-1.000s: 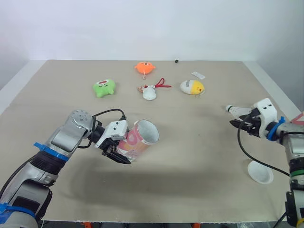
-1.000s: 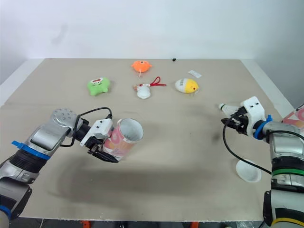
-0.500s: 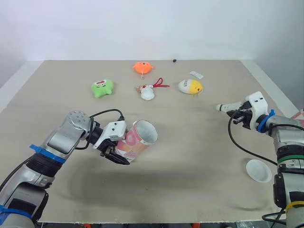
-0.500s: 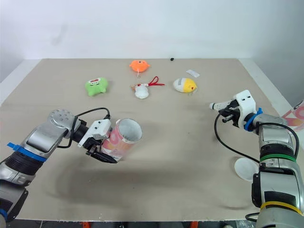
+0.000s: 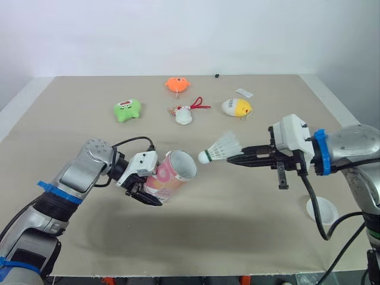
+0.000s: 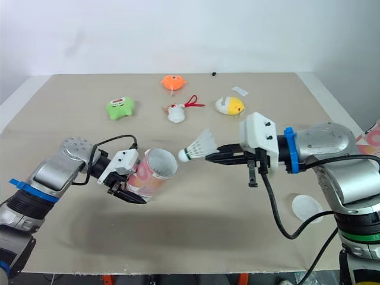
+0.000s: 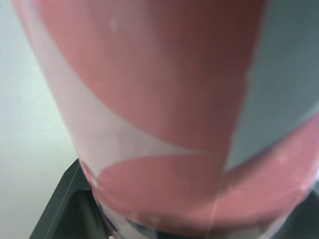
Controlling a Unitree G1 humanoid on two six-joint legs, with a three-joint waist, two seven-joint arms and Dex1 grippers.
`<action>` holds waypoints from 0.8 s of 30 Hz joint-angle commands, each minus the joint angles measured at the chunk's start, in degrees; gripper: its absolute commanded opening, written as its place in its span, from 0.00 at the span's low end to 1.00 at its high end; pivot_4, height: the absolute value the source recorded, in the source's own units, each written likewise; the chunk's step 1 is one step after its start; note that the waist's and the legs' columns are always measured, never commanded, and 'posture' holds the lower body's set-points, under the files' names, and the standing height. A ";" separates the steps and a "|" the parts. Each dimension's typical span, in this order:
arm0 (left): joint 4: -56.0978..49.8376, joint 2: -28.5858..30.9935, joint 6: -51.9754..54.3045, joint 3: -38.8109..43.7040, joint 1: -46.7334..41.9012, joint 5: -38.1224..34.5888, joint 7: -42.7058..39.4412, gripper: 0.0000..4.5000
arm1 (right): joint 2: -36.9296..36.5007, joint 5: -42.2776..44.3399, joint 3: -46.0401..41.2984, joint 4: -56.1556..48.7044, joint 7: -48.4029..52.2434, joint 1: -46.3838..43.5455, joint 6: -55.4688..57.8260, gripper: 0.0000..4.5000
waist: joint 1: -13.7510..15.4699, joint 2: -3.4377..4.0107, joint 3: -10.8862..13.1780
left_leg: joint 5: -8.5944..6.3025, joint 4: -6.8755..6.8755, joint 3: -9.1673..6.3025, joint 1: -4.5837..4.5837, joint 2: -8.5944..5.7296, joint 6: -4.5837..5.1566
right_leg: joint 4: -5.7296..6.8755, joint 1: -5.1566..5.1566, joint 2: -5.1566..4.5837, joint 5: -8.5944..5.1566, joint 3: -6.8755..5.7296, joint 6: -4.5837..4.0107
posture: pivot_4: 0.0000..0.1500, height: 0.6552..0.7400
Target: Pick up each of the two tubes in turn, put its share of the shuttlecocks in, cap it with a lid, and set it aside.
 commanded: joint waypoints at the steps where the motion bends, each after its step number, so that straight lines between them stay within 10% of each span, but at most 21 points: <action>1: 0.09 -0.21 -0.44 -0.50 -0.69 0.04 -0.42 0.64 | 1.31 -0.92 2.84 -2.40 -0.10 -3.70 -0.49 0.01 | 0.00 -0.02 0.00 | 0.00 0.00 0.00 0.00 0.00 0.00 | 0.00 0.00 0.00 0.00 0.00 0.00 | 1.00 0.91; 12: 0.01 -0.24 -0.01 -0.22 -0.62 -0.09 -0.14 0.64 | 9.49 -6.04 13.47 0.67 -0.06 -13.70 -0.75 0.01 | 0.24 -0.02 0.00 | -0.01 -0.11 -0.10 -0.09 0.05 0.01 | 0.02 -0.09 0.05 -0.03 -0.22 0.05 | 1.00 0.91; 21: -0.51 -0.37 0.26 -0.18 -0.10 -0.22 0.51 0.64 | 12.35 8.27 6.39 -0.28 2.26 -13.08 6.58 0.75 | 0.39 -0.03 0.00 | -0.01 -0.12 -0.13 -0.09 0.07 0.01 | 0.02 -0.08 0.07 0.08 -0.24 -0.12 | 1.00 0.91; 24: -0.52 -0.51 0.27 -0.16 -0.13 -0.29 0.67 0.64 | 11.50 12.06 2.25 0.85 1.37 -12.35 8.66 0.75 | 0.44 -0.06 -0.01 | -0.01 -0.10 -0.14 -0.09 0.07 0.01 | 0.02 -0.05 0.06 0.09 -0.26 -0.11 | 1.00 0.91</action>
